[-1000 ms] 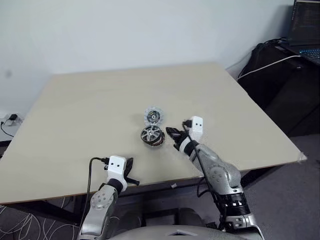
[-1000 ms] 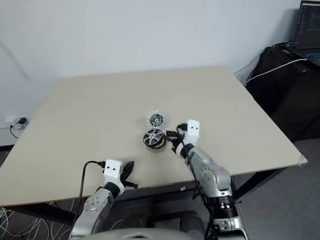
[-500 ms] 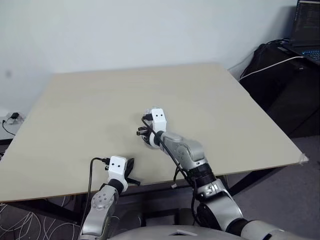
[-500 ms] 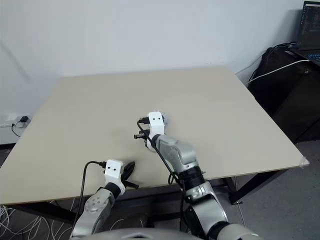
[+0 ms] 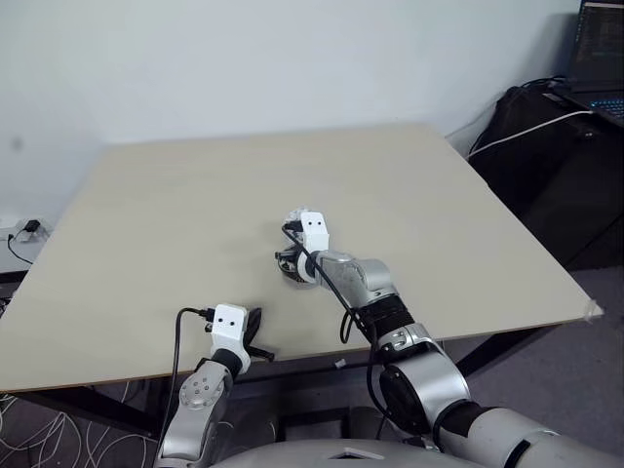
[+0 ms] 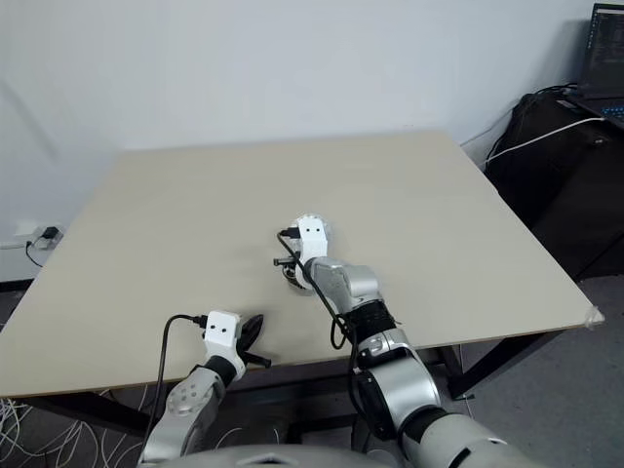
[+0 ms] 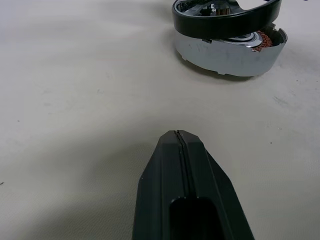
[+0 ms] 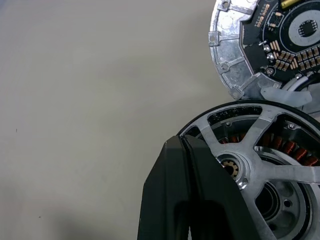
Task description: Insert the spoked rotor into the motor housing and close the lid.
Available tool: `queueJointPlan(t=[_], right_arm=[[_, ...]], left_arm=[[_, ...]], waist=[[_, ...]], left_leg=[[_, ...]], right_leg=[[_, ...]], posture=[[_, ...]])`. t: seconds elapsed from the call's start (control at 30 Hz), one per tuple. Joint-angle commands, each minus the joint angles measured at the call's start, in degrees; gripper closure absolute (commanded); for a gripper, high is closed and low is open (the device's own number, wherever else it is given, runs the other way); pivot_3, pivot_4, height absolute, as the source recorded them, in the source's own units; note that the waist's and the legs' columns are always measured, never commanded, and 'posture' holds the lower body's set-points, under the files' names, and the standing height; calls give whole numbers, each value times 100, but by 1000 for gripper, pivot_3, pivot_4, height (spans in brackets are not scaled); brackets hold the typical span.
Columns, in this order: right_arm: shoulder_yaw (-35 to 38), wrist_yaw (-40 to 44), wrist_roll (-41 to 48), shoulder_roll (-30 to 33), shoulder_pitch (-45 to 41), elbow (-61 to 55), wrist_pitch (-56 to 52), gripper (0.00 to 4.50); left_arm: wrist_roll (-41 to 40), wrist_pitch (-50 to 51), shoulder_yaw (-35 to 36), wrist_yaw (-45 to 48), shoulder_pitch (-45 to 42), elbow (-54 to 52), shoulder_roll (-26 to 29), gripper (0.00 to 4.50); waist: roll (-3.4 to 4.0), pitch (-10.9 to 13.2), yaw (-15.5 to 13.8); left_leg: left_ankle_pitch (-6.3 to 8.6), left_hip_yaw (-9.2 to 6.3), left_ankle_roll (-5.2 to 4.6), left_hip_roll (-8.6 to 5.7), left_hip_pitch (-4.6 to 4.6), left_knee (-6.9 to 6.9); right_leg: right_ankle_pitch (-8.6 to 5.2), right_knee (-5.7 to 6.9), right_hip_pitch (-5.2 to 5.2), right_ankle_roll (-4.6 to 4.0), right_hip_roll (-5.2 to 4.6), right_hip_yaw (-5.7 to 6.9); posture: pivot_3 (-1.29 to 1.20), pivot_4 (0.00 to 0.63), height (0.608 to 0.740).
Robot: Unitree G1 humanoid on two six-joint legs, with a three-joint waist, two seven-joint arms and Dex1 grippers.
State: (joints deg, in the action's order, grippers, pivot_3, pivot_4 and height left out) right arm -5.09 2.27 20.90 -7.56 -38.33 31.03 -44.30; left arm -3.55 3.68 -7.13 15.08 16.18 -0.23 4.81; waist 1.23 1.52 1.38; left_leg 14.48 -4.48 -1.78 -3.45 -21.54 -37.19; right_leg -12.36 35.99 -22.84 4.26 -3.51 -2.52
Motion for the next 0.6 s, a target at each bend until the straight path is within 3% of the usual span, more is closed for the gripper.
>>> queueJointPlan(t=[0.03,0.33,0.6], right_arm=[[141,-79,79,-229,51,-696,-412,4432],[195,-35,201,-210,646,-2049,-1253,4432],[250,139,216,-240,903,-2390,-1118,4432]], left_arm=[[-77,-59,38,7,-50,-220,-6,4500],[-112,-37,2,69,-123,-141,-10,4500],[-125,-40,-5,54,-124,-135,9,4500]], waist=[[0,0,10],[0,0,40],[-1,1,62]], left_leg=[[-2,0,-2,0,-1,0],[-1,-1,-3,3,-5,15],[-2,0,-2,3,-5,11]], right_leg=[[1,0,-2,-1,0,0],[9,1,-17,5,1,1],[-3,1,-14,22,1,1]], posture=[[0,0,740],[0,0,740],[0,0,740]])
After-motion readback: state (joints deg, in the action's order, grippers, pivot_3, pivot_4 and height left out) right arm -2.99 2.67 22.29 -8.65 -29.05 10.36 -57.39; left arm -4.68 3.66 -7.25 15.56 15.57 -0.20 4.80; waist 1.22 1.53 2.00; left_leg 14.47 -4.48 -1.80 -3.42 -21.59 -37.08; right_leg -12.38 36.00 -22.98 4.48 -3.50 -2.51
